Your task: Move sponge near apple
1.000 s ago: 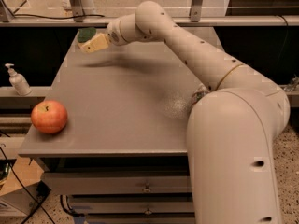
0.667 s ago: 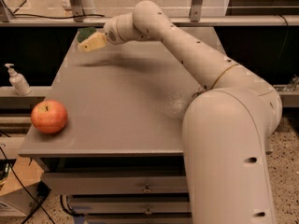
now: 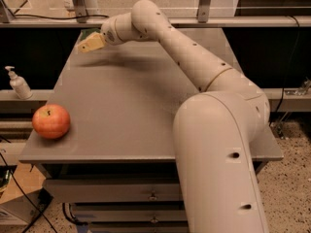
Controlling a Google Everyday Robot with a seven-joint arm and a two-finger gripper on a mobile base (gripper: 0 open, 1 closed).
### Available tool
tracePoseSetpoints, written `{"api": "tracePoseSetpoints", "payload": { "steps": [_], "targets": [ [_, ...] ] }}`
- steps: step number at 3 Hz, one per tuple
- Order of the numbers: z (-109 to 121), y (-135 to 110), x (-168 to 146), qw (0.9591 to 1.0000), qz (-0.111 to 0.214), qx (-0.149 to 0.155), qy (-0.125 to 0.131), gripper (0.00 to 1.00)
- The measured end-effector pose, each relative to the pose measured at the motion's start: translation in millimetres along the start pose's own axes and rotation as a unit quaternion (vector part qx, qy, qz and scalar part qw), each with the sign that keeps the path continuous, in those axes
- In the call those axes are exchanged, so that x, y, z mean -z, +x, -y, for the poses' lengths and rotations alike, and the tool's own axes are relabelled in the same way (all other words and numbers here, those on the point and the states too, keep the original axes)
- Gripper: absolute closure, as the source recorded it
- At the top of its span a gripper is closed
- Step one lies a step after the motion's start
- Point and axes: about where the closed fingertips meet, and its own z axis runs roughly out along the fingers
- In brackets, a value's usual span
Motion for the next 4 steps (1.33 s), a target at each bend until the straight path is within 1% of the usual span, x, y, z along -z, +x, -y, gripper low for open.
{"api": "tracePoseSetpoints", "payload": {
  "steps": [2,3,4],
  "targets": [
    [1.2,-4.8,-3.4,0.9998,-0.014,0.013,0.004,0.00],
    [2.5,-3.1,-6.3,0.9994,-0.025,0.017,0.015,0.00],
    [4.4,3.3,-10.1,0.9991,-0.035,0.010,0.022,0.00]
  ]
}}
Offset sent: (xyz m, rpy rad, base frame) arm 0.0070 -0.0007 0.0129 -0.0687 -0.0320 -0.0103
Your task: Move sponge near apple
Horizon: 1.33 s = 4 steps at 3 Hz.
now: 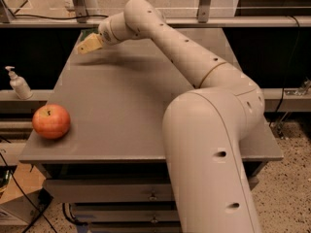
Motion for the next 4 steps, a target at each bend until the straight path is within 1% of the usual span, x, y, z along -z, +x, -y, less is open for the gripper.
{"api": "tracePoseSetpoints", "payload": {
  "steps": [1,2,3,4],
  "targets": [
    [1,7,-3,0.9999,-0.005,-0.012,0.004,0.00],
    [2,13,-6,0.9996,-0.003,-0.027,0.005,0.00],
    [5,15,-7,0.9994,-0.001,-0.033,0.007,0.15],
    [4,18,-11,0.9992,-0.002,-0.039,0.001,0.38]
  ]
}}
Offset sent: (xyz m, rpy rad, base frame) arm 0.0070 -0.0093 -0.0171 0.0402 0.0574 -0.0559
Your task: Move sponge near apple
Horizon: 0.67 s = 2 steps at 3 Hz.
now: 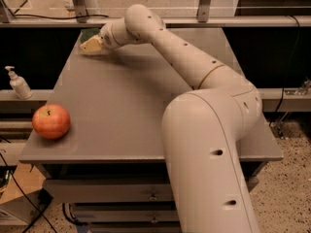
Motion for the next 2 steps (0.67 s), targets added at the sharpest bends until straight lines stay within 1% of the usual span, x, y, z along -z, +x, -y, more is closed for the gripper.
{"api": "tracePoseSetpoints", "payload": {
  "steps": [1,2],
  "targets": [
    [1.8,2.9,1.0,1.0000,-0.003,-0.006,0.002,0.62],
    [3.8,1.8,7.5,0.9999,-0.004,-0.005,0.012,0.85]
  ]
}}
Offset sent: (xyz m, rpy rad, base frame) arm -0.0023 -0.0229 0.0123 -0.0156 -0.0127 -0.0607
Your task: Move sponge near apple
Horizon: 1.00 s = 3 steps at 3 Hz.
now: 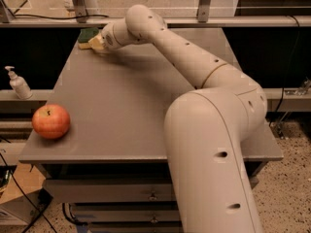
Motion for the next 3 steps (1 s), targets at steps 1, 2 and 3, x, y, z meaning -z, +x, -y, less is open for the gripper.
{"api": "tracePoseSetpoints", "payload": {
  "steps": [1,2,3],
  "targets": [
    [0,-9,13,0.9998,0.004,0.010,0.014,1.00],
    [-7,-28,40,0.9994,0.023,0.025,0.004,1.00],
    [-26,-45,81,0.9975,0.040,0.057,-0.013,1.00]
  ]
}}
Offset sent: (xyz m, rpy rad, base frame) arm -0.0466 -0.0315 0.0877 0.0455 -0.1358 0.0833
